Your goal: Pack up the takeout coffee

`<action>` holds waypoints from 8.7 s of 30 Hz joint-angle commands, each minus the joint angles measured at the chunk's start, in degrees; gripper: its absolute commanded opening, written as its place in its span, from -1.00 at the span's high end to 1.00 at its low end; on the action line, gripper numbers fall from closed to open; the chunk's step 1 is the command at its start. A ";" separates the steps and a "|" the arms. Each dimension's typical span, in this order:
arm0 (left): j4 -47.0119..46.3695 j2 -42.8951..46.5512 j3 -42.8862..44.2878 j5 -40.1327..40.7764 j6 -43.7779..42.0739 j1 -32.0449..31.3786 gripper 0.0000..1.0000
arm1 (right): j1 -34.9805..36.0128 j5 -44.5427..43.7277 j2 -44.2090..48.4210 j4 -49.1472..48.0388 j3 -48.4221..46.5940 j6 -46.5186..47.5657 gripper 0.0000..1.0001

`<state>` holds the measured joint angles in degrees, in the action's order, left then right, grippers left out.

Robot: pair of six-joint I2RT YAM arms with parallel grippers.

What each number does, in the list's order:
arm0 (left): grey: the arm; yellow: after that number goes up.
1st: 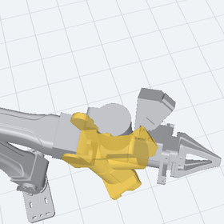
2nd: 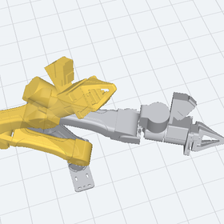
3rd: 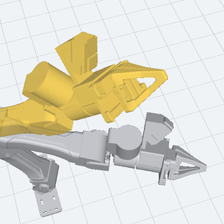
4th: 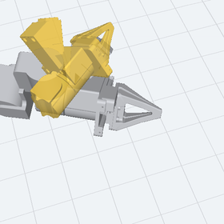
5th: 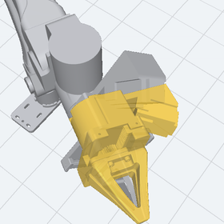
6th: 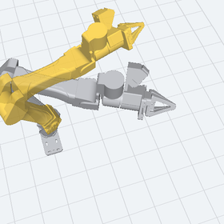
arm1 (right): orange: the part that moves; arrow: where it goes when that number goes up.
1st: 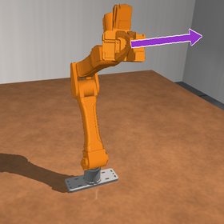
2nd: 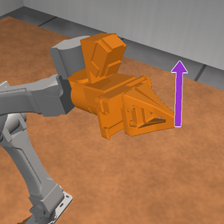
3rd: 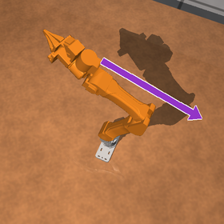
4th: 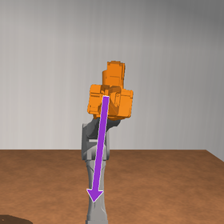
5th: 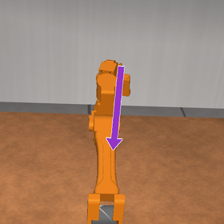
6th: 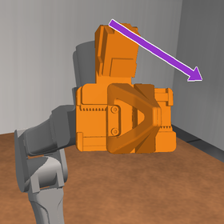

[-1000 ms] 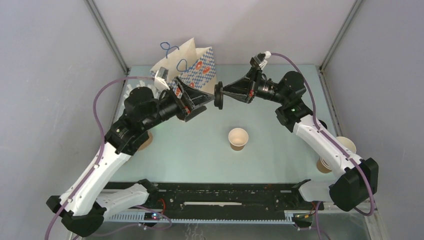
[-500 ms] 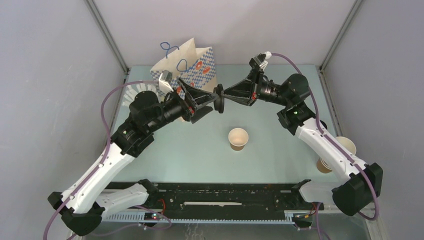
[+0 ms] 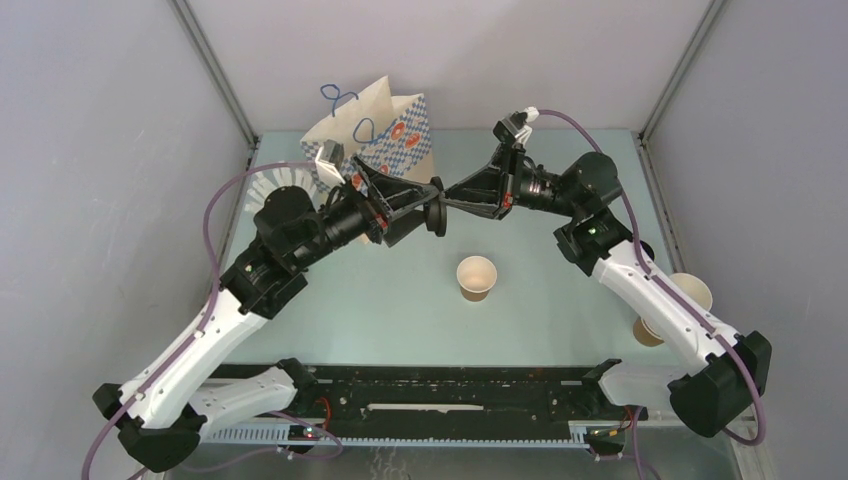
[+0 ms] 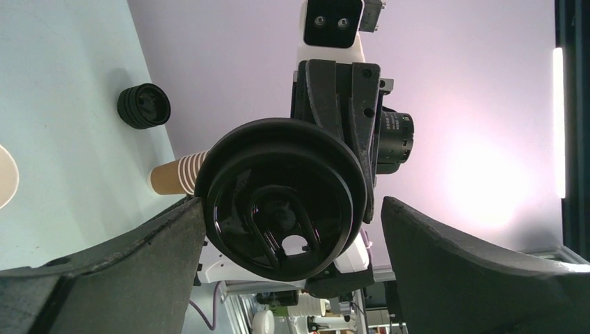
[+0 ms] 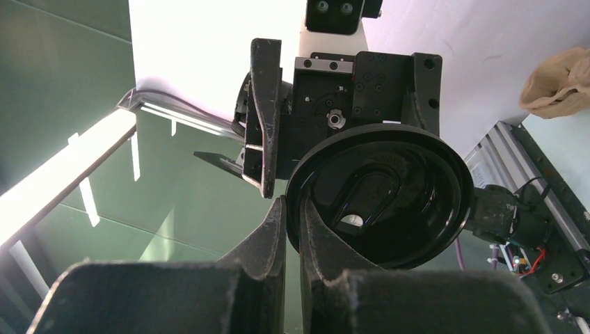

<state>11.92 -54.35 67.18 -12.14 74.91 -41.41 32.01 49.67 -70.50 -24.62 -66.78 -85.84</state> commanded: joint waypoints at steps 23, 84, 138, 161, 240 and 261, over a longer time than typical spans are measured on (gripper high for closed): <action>3.07 -0.15 1.46 3.50 -1.93 -1.12 -0.30 | -0.73 1.72 3.25 6.69 -0.63 4.47 0.34; 40.31 -58.75 36.32 30.81 -47.81 -19.15 -0.37 | -20.43 -35.70 26.95 87.62 -2.66 68.70 -0.99; 37.18 -31.07 20.11 13.04 -40.31 -10.20 -0.93 | -21.73 -22.60 17.27 84.14 -1.88 69.62 -0.99; -10.74 -33.66 -15.58 -11.62 -18.75 1.09 -0.51 | -27.18 11.30 -15.43 35.85 24.10 53.51 -0.43; 2.06 -50.33 -21.97 0.05 -27.56 0.85 0.04 | -22.01 -12.04 -24.36 30.98 35.79 51.74 -0.30; 7.56 -47.22 -16.50 1.52 -30.59 -0.21 0.03 | -25.24 5.19 -30.24 25.17 21.32 47.03 -0.37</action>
<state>2.70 -95.59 54.89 -22.61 50.43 -41.17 6.90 55.79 -97.82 1.76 -46.13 -38.89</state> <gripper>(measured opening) 0.484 0.744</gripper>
